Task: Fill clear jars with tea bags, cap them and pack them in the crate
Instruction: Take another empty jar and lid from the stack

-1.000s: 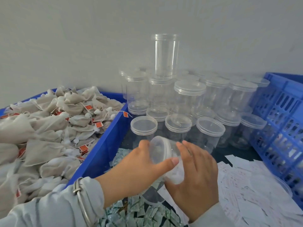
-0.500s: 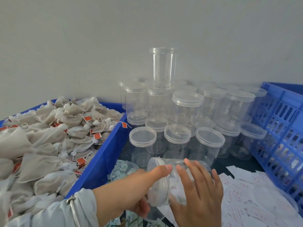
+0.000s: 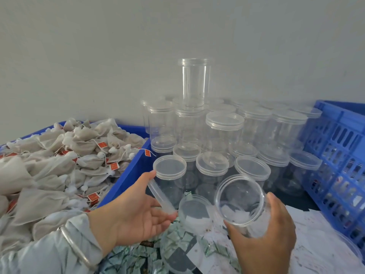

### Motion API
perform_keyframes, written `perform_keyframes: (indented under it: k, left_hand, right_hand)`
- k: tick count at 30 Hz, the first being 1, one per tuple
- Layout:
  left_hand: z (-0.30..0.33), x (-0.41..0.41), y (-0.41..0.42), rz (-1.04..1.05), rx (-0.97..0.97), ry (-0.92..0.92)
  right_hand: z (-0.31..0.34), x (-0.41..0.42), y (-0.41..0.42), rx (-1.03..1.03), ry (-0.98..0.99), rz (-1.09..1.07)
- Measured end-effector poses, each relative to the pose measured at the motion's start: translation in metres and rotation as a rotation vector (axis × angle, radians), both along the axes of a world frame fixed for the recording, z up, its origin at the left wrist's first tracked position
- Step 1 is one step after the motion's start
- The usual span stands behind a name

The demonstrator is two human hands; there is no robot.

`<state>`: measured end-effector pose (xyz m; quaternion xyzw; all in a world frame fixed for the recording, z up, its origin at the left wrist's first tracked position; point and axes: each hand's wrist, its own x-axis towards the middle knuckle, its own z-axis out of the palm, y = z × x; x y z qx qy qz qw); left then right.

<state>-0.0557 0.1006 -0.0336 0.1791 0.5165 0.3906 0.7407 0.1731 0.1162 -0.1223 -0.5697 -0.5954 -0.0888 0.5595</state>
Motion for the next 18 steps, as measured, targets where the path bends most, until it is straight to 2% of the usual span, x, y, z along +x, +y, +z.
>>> perform_keyframes:
  k: [7,18]
  left_hand:
    - [-0.003,0.007,0.001,0.067,0.055,0.117]
    - [-0.002,0.007,0.001,0.020,0.071,0.234]
  right_hand:
    - [-0.003,-0.011,-0.009,-0.016,0.004,0.117]
    - [0.006,-0.018,-0.016,-0.073,0.031,0.098]
